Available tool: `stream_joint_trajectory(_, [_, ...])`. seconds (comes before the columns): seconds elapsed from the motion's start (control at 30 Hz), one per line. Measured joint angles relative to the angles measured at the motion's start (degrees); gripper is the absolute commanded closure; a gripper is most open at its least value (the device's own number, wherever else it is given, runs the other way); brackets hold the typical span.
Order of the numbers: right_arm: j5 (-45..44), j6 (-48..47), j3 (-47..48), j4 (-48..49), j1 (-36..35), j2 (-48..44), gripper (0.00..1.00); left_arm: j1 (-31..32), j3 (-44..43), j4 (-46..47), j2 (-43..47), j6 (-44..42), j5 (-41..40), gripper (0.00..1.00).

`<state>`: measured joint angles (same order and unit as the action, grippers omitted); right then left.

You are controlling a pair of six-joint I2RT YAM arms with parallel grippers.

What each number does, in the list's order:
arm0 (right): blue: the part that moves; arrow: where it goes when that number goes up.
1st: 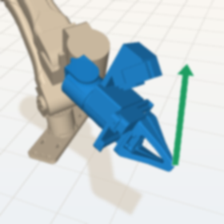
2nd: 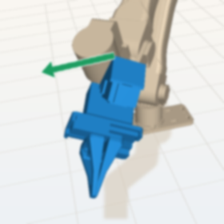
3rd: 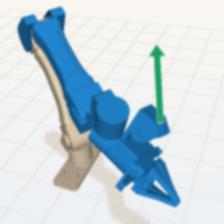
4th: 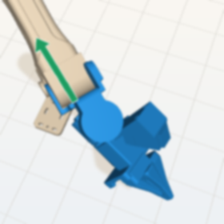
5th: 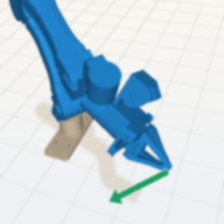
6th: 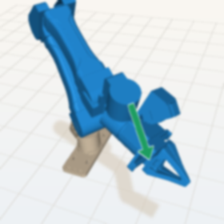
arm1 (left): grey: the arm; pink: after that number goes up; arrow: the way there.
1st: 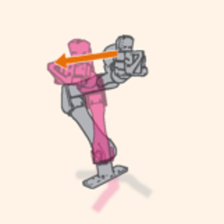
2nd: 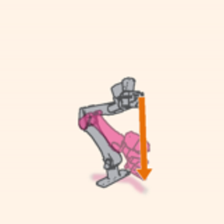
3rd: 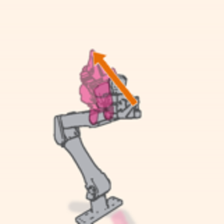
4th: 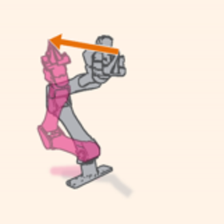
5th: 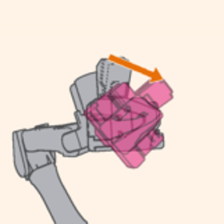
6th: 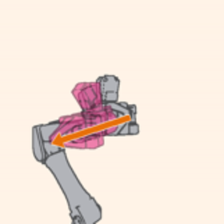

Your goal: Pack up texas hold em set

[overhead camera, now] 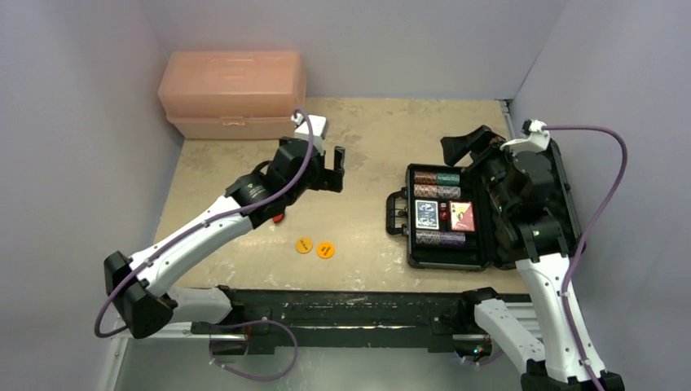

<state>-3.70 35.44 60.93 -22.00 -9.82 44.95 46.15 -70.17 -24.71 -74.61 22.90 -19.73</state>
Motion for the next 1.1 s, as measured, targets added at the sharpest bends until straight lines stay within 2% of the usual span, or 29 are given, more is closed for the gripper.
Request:
stream_joint_trajectory(0.17, [4.7,-0.52,-1.44,2.08,-0.02,2.93,0.01,-2.12,0.02,-4.7,6.73,-0.85,-5.99,0.0])
stream_joint_trajectory(0.37, [9.6,-1.62,-1.49,3.87,-0.04,5.84,0.01,-8.55,0.35,-11.08,13.0,-3.39,-9.35,0.0])
stream_joint_trajectory(0.6, [12.96,-2.97,-1.53,4.85,-1.86,9.55,0.01,-11.23,5.55,-10.54,21.86,-8.61,-15.15,0.0])
stream_joint_trajectory(0.87, [10.64,-4.68,3.04,-0.17,-11.26,21.62,0.01,-12.98,9.2,-9.49,21.9,-9.09,-17.31,0.0])
stream_joint_trajectory(1.1, [4.57,-5.03,8.22,-4.83,-23.87,32.68,0.01,-13.25,9.22,-9.25,22.34,-9.16,-20.85,0.0])
